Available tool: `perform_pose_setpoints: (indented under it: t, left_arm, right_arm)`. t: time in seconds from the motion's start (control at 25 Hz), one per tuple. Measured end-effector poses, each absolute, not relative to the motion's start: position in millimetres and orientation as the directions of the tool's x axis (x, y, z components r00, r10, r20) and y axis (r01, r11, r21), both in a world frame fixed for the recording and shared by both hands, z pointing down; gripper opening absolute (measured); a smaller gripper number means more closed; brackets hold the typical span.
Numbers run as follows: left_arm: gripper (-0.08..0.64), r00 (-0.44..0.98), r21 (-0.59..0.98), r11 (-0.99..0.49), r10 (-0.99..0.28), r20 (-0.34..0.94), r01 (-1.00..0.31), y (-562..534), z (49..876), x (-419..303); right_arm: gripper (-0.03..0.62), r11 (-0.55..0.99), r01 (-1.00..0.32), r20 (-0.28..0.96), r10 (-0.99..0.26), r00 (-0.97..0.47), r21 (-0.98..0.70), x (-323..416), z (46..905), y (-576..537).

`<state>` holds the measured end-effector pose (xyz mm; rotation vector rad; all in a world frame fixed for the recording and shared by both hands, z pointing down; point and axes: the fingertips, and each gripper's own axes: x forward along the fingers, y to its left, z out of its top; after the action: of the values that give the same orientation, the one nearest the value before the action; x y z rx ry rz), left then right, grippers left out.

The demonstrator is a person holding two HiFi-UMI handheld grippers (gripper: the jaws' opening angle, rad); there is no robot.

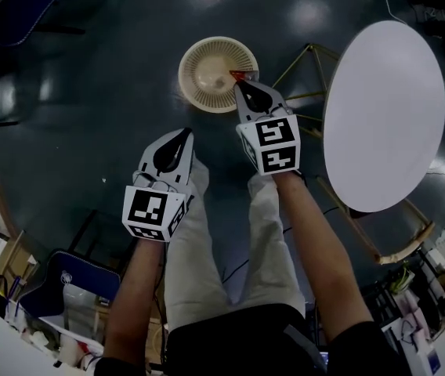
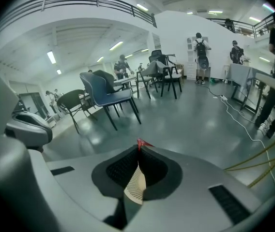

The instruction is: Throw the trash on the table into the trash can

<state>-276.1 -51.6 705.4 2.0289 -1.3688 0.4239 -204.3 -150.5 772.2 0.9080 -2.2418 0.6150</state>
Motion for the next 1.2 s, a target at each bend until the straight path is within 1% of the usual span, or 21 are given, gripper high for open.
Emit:
perform_pose_setpoints:
  t: [0.6,0.92,1.2]
  left_arm:
    - [0.009,0.424,0.357,-0.247,-0.680,0.599,-0.901,-69.4,762.7,-297.8]
    - [0.009,0.429,0.360,-0.252,-0.680,0.595,-0.898,-77.8,772.0,-309.0]
    - [0.009,0.418,0.365,-0.232,-0.678,0.605,-0.902,-74.1,785.1,-322.7]
  right_arm:
    - [0.028,0.655,-0.732,0.753,-0.384,-0.534,-0.186,-223.4,855.5,-150.5]
    - [0.028,0.674,-0.716,0.787,-0.336,-0.516,-0.181,-229.1,896.5,-145.7]
    - [0.028,0.653,-0.740,0.790,-0.364,-0.492,-0.159,-226.8,922.2,-147.5]
